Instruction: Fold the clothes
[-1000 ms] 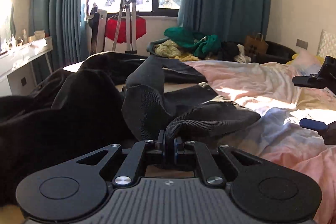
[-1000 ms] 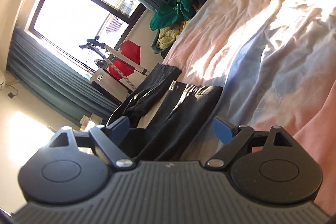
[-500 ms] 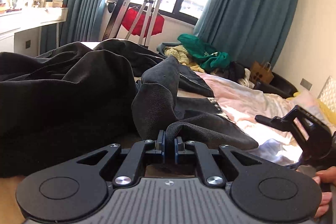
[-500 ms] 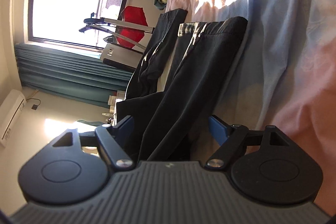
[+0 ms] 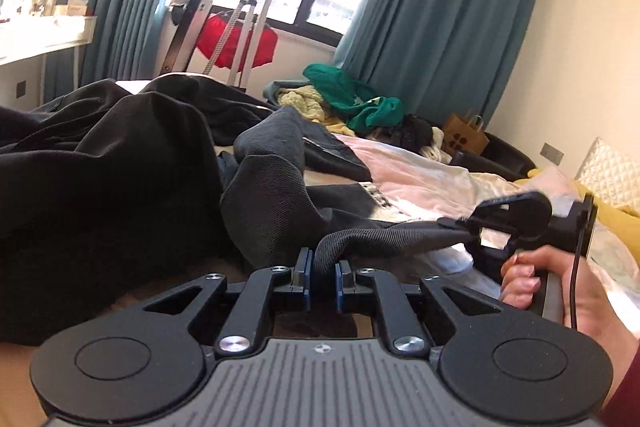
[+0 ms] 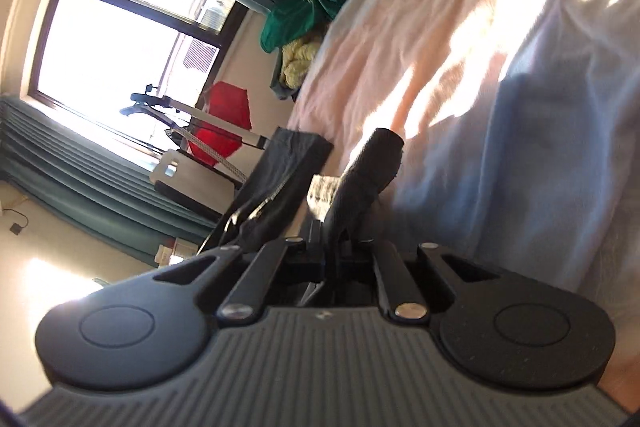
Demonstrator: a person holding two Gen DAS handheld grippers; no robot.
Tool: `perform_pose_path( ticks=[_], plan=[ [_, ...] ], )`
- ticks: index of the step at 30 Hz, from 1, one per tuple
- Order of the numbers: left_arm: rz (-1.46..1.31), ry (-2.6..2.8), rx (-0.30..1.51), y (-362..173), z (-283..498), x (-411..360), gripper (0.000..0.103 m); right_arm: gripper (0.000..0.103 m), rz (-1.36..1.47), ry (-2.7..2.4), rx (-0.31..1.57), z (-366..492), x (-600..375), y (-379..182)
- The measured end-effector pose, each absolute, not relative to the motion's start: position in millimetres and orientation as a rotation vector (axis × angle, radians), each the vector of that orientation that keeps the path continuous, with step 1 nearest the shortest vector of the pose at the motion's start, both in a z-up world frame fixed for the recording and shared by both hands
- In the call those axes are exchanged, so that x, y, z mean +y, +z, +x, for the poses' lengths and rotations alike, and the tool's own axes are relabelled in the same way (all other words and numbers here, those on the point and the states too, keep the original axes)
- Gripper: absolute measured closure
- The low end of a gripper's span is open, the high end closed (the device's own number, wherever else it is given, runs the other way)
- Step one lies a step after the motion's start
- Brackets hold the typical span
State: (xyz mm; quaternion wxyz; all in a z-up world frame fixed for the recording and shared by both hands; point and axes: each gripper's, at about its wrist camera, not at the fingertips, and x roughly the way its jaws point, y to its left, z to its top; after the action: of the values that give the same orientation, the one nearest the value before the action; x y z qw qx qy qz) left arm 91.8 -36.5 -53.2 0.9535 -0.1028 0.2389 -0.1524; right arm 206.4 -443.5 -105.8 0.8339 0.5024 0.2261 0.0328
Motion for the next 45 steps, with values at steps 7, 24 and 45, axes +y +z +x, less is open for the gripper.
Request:
perform_pose_path(
  ticks=[7, 24, 45],
  plan=[
    [-0.071, -0.473, 0.477, -69, 70, -81, 0.058, 0.096, 0.991, -0.05, 0.369, 193, -504, -87],
    [-0.281, -0.328, 0.658, -58, 76, -34, 0.036, 0.092, 1.219, -0.315, 0.445, 150, -582, -167],
    [-0.943, 0.036, 0.922, -69, 59, 178, 0.022, 0.034, 1.252, -0.146, 0.548, 96, -549, -134]
  ],
)
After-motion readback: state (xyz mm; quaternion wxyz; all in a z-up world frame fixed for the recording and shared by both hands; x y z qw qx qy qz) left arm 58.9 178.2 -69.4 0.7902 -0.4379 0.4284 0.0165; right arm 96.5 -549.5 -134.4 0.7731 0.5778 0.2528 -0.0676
